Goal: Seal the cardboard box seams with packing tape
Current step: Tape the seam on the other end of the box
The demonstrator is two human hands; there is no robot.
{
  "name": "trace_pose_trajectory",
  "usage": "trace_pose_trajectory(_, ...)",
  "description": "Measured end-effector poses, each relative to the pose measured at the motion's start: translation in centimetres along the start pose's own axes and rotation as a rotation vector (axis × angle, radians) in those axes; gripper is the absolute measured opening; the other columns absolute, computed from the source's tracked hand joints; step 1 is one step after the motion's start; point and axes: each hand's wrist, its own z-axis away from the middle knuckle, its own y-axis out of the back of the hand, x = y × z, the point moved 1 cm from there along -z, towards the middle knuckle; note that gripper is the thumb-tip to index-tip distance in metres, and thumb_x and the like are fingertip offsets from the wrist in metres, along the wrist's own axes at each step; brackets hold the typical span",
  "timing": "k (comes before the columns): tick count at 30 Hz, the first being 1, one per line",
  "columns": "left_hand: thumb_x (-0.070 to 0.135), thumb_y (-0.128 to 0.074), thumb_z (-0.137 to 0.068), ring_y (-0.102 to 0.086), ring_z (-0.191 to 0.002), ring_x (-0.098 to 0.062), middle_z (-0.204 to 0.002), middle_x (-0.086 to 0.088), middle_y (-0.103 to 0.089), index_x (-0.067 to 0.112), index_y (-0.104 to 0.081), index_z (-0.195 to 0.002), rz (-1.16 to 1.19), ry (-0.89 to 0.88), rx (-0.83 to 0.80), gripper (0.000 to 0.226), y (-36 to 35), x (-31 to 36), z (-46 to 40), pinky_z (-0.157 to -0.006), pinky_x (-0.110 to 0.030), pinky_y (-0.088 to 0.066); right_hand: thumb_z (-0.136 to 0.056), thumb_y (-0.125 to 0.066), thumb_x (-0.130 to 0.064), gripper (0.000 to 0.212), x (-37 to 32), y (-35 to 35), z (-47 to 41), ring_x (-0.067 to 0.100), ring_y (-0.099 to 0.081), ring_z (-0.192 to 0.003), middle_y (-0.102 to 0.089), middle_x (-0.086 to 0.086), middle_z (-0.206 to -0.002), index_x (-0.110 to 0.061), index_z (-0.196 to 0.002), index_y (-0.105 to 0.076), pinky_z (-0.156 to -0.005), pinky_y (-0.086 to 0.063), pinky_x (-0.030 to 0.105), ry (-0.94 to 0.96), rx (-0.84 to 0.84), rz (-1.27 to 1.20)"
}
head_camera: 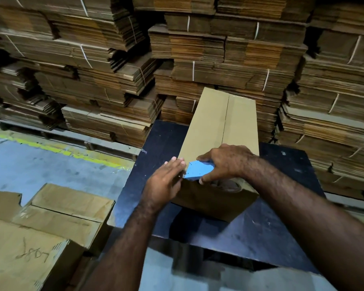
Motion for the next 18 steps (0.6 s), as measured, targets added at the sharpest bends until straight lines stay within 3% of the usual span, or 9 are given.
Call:
trace_pose_trajectory(5,0.022,-0.05,-0.097,-0.059,-0.127,-0.02,-0.138,0.002,-0.061,0.019,-0.062,-0.134,-0.218,-0.086,0.048,0.039,-0.4,-1.5,-0.6,-0.106,-0.047,-0.045,-0.071,-0.056,-0.082,0.086,3.0,0.2,1.5,0.017,-0.046,-0.106,-0.057,-0.007,-0.124,-0.048,-0.147,-0.033,-0.072,-0.041,0.035,0.029,0.028,-0.041)
trace_pose_trajectory(8,0.028,-0.056,-0.096,-0.061,-0.123,-0.018,-0.137,0.007,-0.061,0.026,-0.061,-0.135,-0.279,-0.075,0.029,0.04,0.0,-1.4,-0.9,-0.107,-0.048,-0.044,-0.068,-0.053,-0.086,0.089,5.5,-0.1,2.7,0.013,-0.044,-0.1,-0.056,-0.009,-0.125,-0.052,-0.147,-0.029,-0.076,-0.046,0.036,-0.011,0.019,-0.054)
trace_pose_trajectory(12,0.033,-0.061,-0.095,-0.062,-0.122,-0.014,-0.139,0.012,-0.058,0.031,-0.059,-0.136,-0.334,-0.035,0.01,0.041,0.0,-1.2,-1.2,-0.107,-0.047,-0.041,-0.071,-0.054,-0.084,0.087,6.0,-0.6,2.1,0.017,-0.047,-0.112,-0.055,-0.01,-0.133,-0.052,-0.147,-0.028,-0.085,-0.046,0.041,-0.054,0.007,-0.033)
trace_pose_trajectory(18,0.032,-0.065,-0.093,-0.058,-0.127,-0.019,-0.141,0.012,-0.057,0.03,-0.059,-0.136,-0.432,-0.005,0.017,0.044,0.1,-0.1,-1.5,-0.103,-0.047,-0.042,-0.073,-0.057,-0.08,0.086,5.0,-0.8,0.8,0.02,-0.046,-0.12,-0.053,-0.008,-0.136,-0.045,-0.148,-0.033,-0.085,-0.041,0.041,-0.02,-0.06,-0.026)
